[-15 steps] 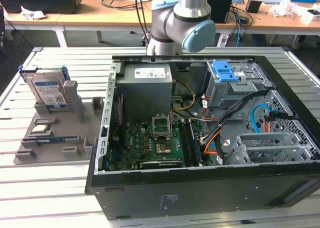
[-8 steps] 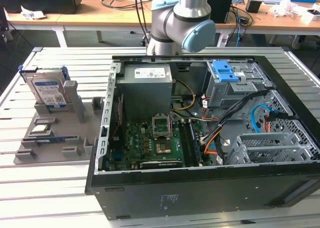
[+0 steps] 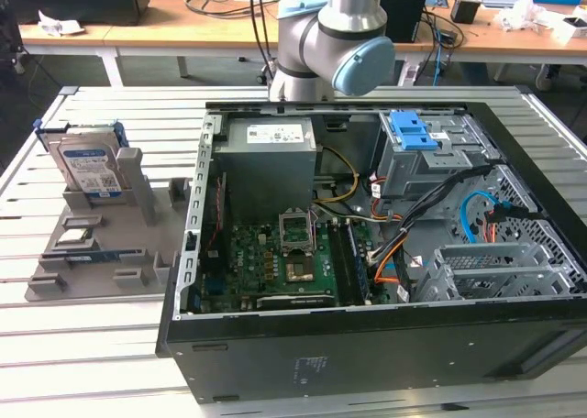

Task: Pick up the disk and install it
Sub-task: 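Pick up the disk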

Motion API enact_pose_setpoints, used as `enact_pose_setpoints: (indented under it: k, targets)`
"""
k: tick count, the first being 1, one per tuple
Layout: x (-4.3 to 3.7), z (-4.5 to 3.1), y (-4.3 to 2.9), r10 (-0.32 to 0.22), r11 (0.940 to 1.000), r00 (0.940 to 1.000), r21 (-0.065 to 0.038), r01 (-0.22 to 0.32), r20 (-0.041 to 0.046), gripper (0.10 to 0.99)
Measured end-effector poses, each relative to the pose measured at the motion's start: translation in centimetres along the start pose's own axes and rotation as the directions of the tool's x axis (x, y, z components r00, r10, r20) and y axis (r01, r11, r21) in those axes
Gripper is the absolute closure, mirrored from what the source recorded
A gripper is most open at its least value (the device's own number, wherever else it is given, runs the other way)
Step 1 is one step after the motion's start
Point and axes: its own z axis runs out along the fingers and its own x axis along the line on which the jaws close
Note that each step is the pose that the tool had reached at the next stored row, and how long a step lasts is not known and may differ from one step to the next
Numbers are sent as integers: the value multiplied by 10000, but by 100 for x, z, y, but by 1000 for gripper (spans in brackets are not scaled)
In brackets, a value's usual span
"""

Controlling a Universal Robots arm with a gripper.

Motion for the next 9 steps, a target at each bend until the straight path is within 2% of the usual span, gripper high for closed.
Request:
enact_pose_setpoints:
  k: [7, 9]
  targets:
    - [-97, 1, -42, -40, 10000, 10000, 0, 40, -1, 545]
    - [-155, 1, -63, -59, 10000, 10000, 0, 59, -2, 545]
